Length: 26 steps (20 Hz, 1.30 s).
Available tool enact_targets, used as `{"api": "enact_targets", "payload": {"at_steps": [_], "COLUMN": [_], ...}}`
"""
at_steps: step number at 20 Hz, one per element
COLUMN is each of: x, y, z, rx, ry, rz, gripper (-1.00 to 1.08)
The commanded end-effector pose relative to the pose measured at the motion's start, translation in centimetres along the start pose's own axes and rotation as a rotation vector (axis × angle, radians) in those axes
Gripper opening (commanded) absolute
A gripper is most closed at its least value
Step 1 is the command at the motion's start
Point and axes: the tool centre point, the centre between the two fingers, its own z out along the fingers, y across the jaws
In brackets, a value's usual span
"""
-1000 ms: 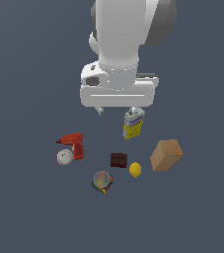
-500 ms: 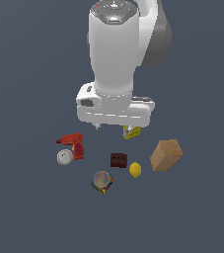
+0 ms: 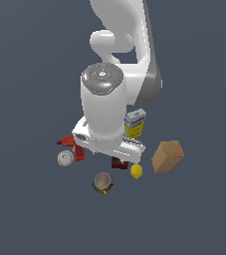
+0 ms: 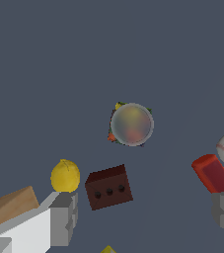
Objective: Pick up a designated object from a clutter of objects.
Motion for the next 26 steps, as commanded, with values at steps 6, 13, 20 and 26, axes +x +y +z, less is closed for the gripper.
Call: {"api": "enact_targets", "payload": {"at_steps": [6, 13, 20, 26], "x": [3.2, 4.6, 4.9, 4.8], "y": [0.5, 1.0, 1.1, 1.1], "z": [5.7, 8.9, 9.7, 11.3], "rx": [-0.005, -0.010, -0.012, -0.012], "ry": [0.000, 0.001, 0.000, 0.001], "rz": [0.139, 0.211, 0.227, 0.228], "gripper": [1.00, 1.00, 1.00, 1.00]}}
